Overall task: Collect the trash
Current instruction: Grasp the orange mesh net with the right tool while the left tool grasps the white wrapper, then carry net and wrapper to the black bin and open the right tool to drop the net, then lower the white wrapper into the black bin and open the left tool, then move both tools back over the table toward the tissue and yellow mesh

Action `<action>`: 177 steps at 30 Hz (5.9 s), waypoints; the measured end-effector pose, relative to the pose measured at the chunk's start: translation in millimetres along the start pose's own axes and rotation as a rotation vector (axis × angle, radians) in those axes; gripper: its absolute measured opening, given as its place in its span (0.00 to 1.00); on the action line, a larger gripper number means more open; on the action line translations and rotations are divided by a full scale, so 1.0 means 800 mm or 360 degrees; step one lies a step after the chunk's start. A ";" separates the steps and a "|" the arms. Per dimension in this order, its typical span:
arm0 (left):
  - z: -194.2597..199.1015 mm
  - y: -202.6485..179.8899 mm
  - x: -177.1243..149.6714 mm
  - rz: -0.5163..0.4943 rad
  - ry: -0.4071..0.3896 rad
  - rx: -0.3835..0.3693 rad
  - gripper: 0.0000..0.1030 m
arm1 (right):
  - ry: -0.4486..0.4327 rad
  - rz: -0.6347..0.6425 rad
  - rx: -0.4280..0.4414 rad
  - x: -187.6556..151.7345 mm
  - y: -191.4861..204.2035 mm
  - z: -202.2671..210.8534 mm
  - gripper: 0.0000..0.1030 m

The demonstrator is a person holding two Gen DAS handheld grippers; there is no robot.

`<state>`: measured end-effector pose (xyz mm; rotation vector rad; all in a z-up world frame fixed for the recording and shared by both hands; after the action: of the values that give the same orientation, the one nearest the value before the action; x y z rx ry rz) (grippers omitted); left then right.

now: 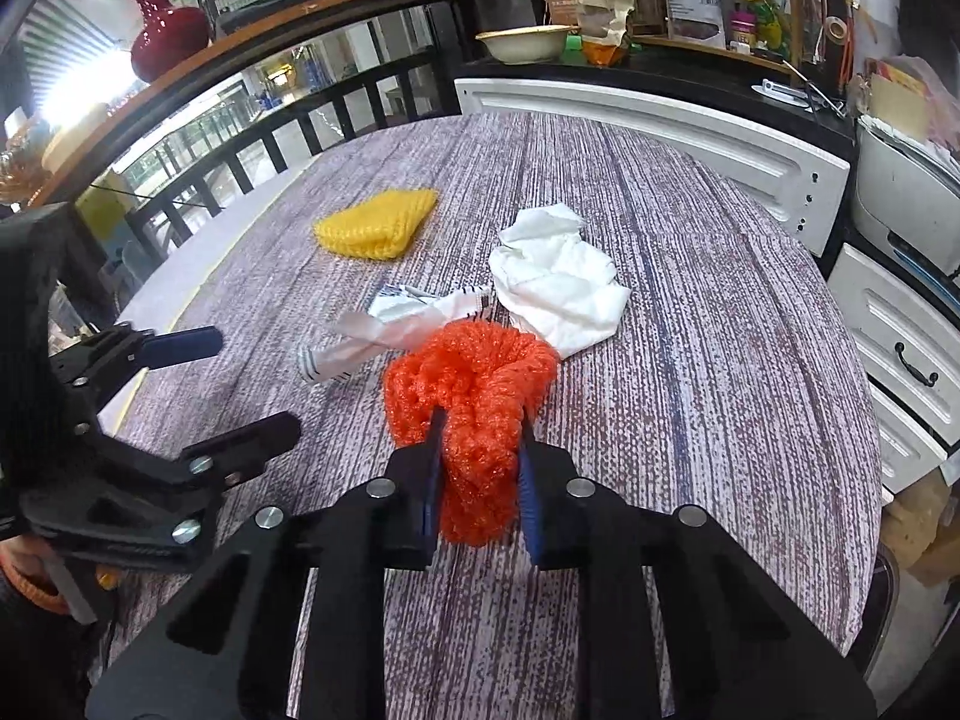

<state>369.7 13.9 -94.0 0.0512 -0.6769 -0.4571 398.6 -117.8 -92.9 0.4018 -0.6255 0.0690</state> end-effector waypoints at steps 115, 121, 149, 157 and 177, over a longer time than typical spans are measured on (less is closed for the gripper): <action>0.122 -0.376 -0.003 -0.0353 -0.0239 -0.0567 0.10 | -0.0322 -0.0938 -0.0596 -0.258 -0.358 0.202 0.69; 0.110 -0.409 -0.006 -0.0419 -0.0195 -0.0610 0.10 | -0.0402 -0.0924 -0.0664 -0.264 -0.365 0.234 0.70; -0.018 -0.514 -0.028 -0.0557 0.0209 -0.0688 0.10 | -0.0488 -0.1071 -0.0781 -0.297 -0.420 0.282 0.71; -0.042 -0.525 -0.022 -0.0605 0.0231 -0.0664 0.11 | -0.0475 -0.1115 -0.0795 -0.306 -0.430 0.282 0.71; 0.007 -0.498 -0.020 -0.0569 0.0074 -0.0672 0.82 | -0.0464 -0.1114 -0.0760 -0.305 -0.423 0.274 0.76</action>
<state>199.3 -336.9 -175.8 -0.2188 -0.5141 -0.9327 140.9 -500.4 -190.3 0.1472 -0.7325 -0.8056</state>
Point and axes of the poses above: each gripper's, at about its wrist camera, not at the fingertips, and z roughly against the way its jaws point, y to its left, x to its top, the point moved 7 cm from there along -z, roughly the way its jaws point, and after that the axes turned 12 degrees about -z, right-handed, at the moved point
